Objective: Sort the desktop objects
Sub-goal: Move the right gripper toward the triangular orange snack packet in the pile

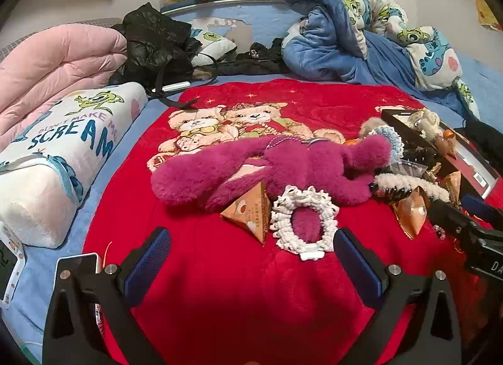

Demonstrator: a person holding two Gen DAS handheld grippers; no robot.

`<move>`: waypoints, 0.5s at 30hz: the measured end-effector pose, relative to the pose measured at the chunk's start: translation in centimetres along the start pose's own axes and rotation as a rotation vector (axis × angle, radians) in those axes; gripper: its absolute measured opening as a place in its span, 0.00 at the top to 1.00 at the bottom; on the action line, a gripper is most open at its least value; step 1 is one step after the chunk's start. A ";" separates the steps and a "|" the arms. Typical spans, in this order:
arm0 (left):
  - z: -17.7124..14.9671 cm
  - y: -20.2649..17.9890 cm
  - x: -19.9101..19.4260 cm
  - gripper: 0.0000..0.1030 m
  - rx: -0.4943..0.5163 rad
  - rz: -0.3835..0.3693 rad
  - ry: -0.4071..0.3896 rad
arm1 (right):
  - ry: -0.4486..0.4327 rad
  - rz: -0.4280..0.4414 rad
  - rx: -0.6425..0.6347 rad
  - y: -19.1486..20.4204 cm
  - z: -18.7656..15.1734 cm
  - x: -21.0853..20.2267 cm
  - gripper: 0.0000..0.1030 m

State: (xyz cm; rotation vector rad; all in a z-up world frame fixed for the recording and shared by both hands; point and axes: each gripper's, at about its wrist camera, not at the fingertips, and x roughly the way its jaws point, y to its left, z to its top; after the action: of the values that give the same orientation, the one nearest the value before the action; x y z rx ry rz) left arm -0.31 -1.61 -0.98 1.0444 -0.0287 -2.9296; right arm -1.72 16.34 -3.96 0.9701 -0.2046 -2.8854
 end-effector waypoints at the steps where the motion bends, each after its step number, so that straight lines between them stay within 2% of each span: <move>1: 0.0 0.1 0.0 0.00 -0.005 -0.001 0.000 | 0.000 0.002 -0.001 0.0 0.0 0.0 0.00; 7: 0.0 0.5 0.3 0.00 -0.009 0.016 0.003 | 0.001 0.021 -0.017 0.4 -0.1 -0.1 0.00; 15: -0.3 1.0 1.1 0.00 -0.011 0.034 0.025 | 0.029 0.099 -0.003 0.3 -0.2 0.2 0.00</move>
State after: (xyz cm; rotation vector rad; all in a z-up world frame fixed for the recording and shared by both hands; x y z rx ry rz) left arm -0.98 -2.65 -1.92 1.0673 -0.0300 -2.8829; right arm -1.80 16.05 -4.20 0.9724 -0.2394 -2.7795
